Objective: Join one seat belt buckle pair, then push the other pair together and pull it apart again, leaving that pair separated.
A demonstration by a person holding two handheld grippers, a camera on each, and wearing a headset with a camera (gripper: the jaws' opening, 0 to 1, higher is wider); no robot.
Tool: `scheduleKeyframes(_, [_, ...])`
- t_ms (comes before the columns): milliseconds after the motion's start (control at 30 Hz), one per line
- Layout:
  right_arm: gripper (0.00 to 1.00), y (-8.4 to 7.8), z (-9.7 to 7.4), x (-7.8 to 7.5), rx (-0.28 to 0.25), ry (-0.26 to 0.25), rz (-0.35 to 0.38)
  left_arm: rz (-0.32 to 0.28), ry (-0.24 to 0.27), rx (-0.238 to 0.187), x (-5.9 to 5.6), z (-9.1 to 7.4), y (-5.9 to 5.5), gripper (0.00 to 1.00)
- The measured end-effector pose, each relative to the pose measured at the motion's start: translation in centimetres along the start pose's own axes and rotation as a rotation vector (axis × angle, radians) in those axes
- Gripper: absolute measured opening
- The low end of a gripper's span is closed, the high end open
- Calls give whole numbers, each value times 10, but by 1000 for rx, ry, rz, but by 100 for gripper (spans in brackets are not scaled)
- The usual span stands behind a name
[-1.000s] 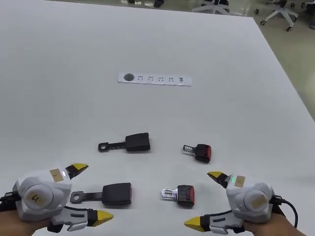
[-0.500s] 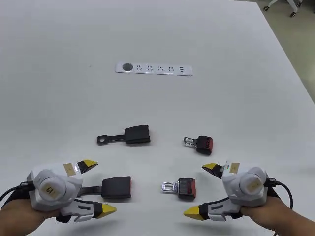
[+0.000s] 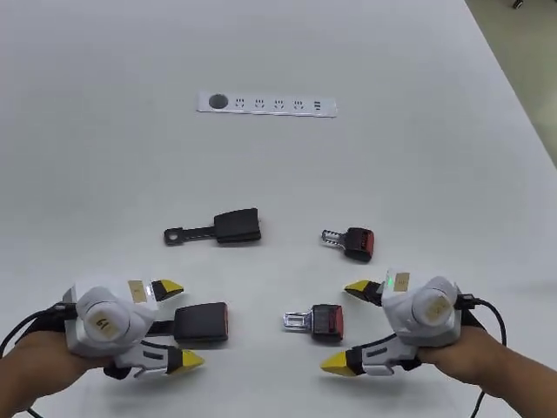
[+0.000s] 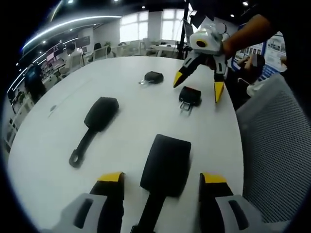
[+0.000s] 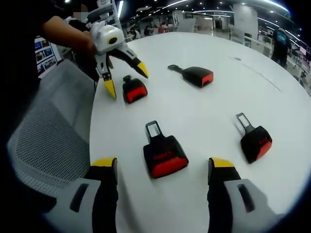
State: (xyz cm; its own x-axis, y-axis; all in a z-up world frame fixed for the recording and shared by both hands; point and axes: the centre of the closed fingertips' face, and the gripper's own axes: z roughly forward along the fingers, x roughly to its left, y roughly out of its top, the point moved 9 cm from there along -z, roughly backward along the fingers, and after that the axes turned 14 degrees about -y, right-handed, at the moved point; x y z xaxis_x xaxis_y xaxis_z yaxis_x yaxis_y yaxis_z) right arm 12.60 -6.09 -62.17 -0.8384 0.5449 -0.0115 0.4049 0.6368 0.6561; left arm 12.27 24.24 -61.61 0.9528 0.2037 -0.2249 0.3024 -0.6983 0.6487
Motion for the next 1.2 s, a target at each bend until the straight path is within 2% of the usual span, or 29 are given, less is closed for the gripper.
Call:
scheduleKeyframes(33, [75,0,1,0,0,5,0,0,-2,11,1,1,-2,62])
scheduleKeyframes(133, [70,1,3,0,7,14,-18,11,-15,6,3,1,-3,59])
scheduleKeyframes(200, [68,1,4,0,12,13,-26,21,-14,27,5,2,-6,56])
scheduleKeyframes(267, [66,3,3,1,16,8,-35,50,-4,21,7,1,-6,53])
scheduleKeyframes(333, [63,4,5,1,-1,13,-63,48,-12,23,7,2,-5,53])
scheduleKeyframes(367, [62,3,3,2,15,10,-57,49,-13,25,7,2,-5,53])
scheduleKeyframes(533, [54,4,4,-1,9,10,-65,71,-31,25,7,4,-5,50])
scheduleKeyframes(633, [52,4,4,-1,4,20,-68,104,-64,22,5,5,-1,39])
scheduleKeyframes(700, [51,4,3,-1,7,22,-78,100,-52,28,10,4,1,37])
scheduleKeyframes(800, [46,3,3,-2,7,20,-79,110,-62,35,11,0,3,36])
scheduleKeyframes(867, [35,2,4,-3,-10,12,-99,121,-68,39,11,-1,3,36])
scheduleKeyframes(1033, [34,0,4,-2,-25,12,-113,130,-77,61,9,-1,7,35])
scheduleKeyframes(1200, [33,2,6,-4,1,31,-151,119,-76,83,9,1,7,35])
